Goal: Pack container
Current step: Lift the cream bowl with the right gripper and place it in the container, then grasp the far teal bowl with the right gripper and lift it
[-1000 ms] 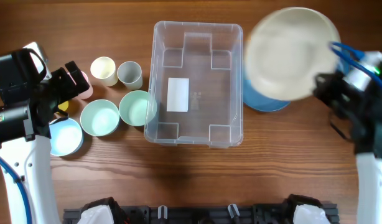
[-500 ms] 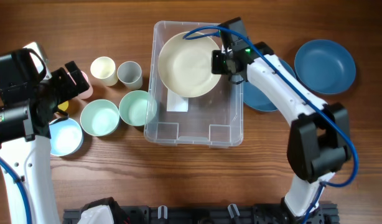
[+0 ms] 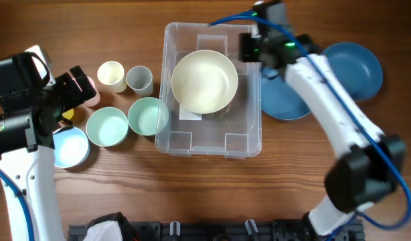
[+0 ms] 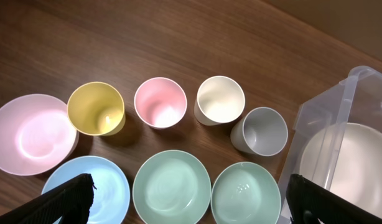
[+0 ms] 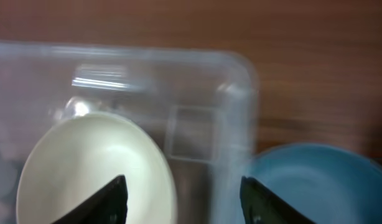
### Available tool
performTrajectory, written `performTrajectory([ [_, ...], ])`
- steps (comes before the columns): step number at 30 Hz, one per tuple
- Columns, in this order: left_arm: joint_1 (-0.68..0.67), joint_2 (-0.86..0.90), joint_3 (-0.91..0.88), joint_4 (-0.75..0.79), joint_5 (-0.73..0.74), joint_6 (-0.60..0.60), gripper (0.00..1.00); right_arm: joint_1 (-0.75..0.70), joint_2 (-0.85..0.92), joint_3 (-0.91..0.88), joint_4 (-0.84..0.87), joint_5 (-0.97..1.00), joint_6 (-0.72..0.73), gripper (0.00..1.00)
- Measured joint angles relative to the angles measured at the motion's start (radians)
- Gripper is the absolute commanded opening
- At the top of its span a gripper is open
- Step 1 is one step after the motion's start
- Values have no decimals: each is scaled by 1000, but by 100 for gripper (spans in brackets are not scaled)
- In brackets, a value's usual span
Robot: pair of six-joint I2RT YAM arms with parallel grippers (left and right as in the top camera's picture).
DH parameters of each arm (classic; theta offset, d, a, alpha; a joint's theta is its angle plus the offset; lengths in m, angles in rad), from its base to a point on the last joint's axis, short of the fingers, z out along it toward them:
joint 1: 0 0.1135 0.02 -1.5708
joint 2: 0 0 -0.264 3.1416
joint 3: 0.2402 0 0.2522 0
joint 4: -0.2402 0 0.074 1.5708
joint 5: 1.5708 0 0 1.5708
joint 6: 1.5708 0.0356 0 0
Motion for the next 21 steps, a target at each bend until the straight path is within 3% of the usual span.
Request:
performTrajectory([
  [6, 0, 0, 0, 0, 0, 0, 100, -341, -151, 29, -211, 39, 111, 68],
  [12, 0, 0, 0, -1, 0, 0, 100, -662, -61, -27, -244, -37, 216, 68],
  [21, 0, 0, 0, -1, 0, 0, 100, -749, 240, -69, -152, -116, 256, 66],
])
